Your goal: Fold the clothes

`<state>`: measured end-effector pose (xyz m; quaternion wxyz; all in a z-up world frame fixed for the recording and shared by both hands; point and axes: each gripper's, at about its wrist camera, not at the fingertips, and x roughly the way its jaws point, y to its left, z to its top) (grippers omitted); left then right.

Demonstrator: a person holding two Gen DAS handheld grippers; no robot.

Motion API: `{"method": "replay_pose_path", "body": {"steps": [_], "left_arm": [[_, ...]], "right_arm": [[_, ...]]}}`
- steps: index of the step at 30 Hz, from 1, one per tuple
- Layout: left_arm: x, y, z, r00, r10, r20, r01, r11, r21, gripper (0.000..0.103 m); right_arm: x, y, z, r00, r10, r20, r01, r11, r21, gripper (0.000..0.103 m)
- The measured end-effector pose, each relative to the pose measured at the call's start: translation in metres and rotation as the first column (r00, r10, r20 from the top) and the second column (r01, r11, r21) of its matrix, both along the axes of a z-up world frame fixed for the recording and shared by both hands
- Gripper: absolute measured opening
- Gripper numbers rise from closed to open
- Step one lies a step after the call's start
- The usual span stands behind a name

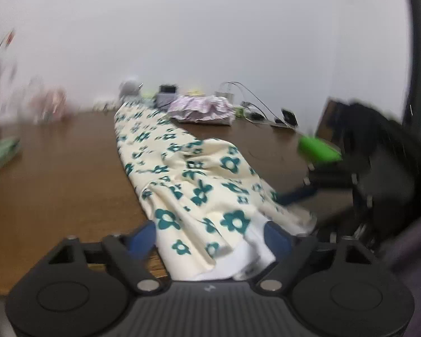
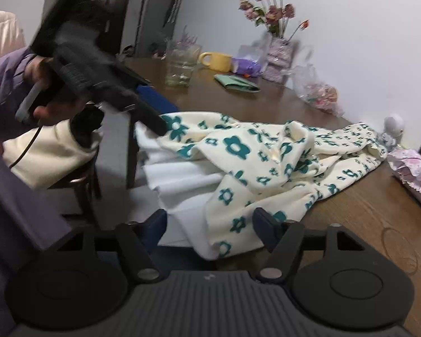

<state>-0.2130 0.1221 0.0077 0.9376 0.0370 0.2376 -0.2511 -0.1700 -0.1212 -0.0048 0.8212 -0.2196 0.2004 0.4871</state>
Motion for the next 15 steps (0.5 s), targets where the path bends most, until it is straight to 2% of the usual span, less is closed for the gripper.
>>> {"method": "replay_pose_path", "body": {"steps": [2,5,6,7,11,14,15], "left_arm": [[-0.006,-0.008,-0.004,0.998,-0.052,0.04,0.049,0.996,0.078,0.085],[-0.009,-0.019,-0.013,0.989,-0.122,0.086,0.108,0.983,0.15,0.085],[-0.009,-0.022,-0.016,0.986,-0.136,0.095,0.119,0.978,0.169,0.084],[-0.009,-0.025,-0.019,0.983,-0.153,0.104,0.132,0.973,0.188,0.084],[-0.014,-0.033,-0.033,0.964,-0.211,0.161,0.155,0.941,0.302,0.083],[-0.013,-0.035,-0.04,0.953,-0.247,0.173,0.17,0.914,0.368,0.076],[-0.013,-0.034,-0.041,0.949,-0.257,0.181,0.173,0.907,0.383,0.068]], "right_arm": [[0.006,-0.004,0.003,0.999,-0.005,-0.043,0.006,1.0,0.029,0.057],[0.015,-0.005,0.008,0.996,-0.007,-0.088,0.013,0.998,0.062,0.046],[0.017,-0.005,0.01,0.995,-0.004,-0.101,0.012,0.997,0.075,0.034],[0.019,-0.003,0.011,0.994,-0.007,-0.105,0.015,0.997,0.08,0.03],[0.021,-0.001,0.008,0.994,-0.007,-0.105,0.016,0.996,0.085,0.027],[0.023,-0.005,0.007,0.991,-0.018,-0.132,0.032,0.994,0.109,0.02],[0.023,-0.006,0.007,0.991,-0.022,-0.134,0.037,0.993,0.11,0.016]]}}
